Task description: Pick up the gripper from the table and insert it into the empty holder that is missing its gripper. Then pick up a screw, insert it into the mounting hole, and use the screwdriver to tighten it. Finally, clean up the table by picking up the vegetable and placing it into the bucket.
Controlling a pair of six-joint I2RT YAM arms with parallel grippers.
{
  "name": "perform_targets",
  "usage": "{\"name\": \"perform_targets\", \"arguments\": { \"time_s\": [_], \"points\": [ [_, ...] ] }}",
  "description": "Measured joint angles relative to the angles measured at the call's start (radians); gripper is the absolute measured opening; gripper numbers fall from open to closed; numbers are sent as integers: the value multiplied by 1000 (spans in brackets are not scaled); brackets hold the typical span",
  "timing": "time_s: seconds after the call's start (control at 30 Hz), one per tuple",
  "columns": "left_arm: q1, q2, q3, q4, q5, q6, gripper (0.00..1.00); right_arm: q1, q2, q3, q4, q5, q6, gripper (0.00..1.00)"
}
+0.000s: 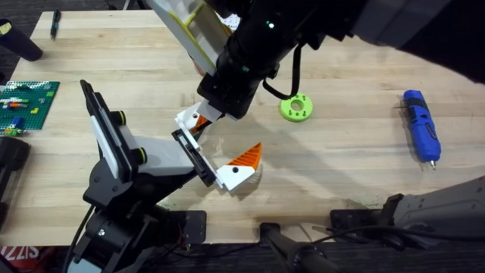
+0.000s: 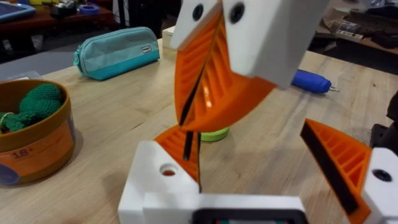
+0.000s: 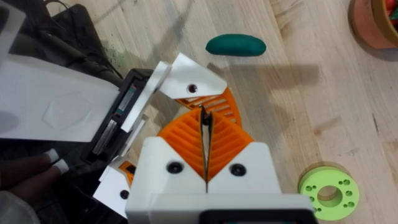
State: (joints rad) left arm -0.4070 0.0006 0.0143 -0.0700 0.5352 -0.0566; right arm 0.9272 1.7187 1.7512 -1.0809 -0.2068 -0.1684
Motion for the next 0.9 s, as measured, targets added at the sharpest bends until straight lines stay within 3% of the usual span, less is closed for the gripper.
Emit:
{"name": "perform_targets", "arguments": {
  "time_s": [0.9],
  "points": [
    [0, 0, 0, 0, -1, -4, 985, -15, -31, 0, 65, -34, 4, 8]
  ]
}}
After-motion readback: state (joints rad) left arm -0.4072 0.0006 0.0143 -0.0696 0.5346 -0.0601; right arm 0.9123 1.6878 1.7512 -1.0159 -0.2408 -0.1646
